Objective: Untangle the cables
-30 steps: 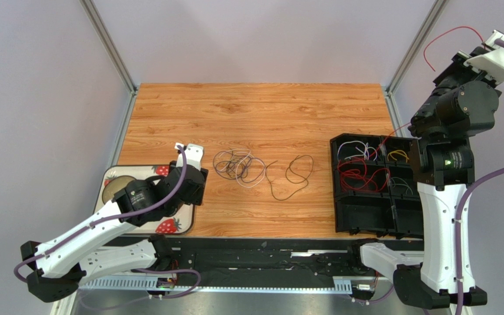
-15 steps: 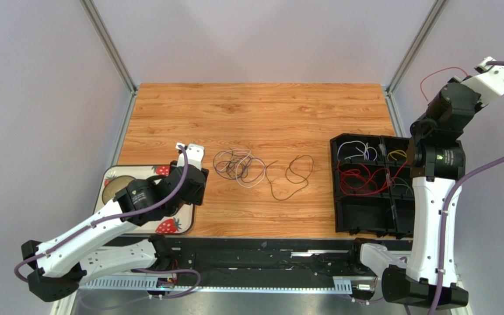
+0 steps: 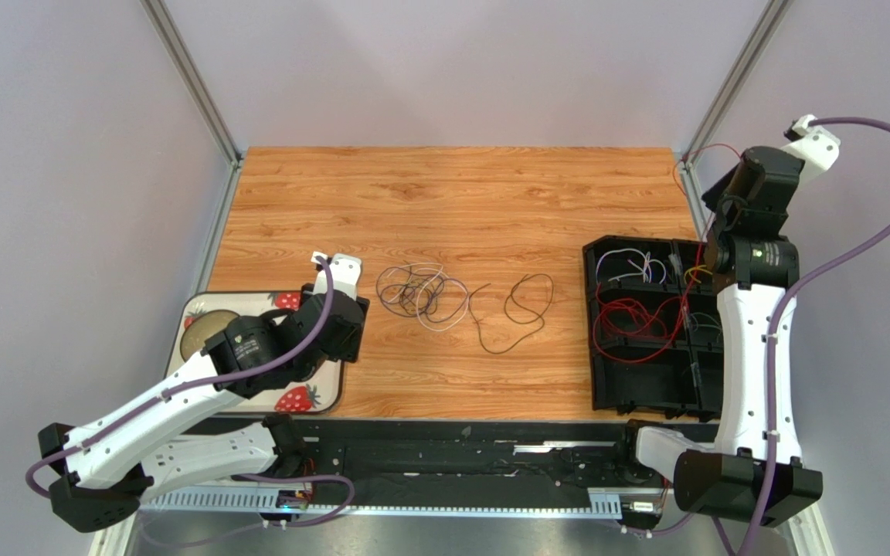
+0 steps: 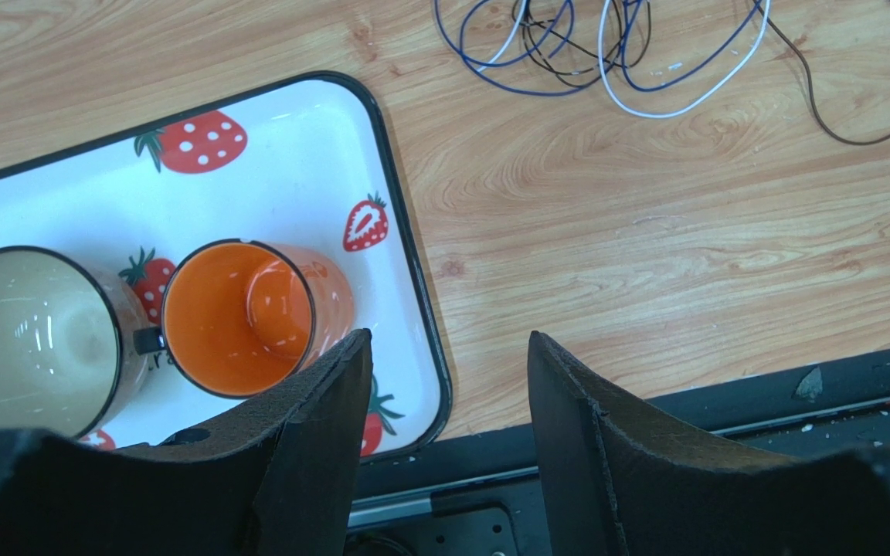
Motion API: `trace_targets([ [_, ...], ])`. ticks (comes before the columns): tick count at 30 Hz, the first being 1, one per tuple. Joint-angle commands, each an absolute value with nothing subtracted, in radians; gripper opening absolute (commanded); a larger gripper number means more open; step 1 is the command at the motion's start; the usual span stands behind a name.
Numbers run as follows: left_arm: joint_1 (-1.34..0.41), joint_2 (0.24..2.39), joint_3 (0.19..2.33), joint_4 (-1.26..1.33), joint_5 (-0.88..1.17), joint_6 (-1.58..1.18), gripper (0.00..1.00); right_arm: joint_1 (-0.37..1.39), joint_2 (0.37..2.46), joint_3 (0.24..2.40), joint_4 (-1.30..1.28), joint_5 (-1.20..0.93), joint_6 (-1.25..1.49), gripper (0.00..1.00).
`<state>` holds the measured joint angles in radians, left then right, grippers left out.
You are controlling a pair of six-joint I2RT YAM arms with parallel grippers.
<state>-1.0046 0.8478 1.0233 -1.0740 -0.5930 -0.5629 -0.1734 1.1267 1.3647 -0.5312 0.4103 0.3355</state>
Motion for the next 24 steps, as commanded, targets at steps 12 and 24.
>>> trace_targets([
  [12,-1.000,0.827,1.025,-1.074,-0.611,-0.571,0.60,-0.178,1.270,1.807,-0.648,0.091,0.439,0.00],
  [24,-1.000,0.821,1.025,-1.078,-0.620,-0.577,0.60,-0.339,1.344,1.589,-0.339,-0.136,0.419,0.00],
])
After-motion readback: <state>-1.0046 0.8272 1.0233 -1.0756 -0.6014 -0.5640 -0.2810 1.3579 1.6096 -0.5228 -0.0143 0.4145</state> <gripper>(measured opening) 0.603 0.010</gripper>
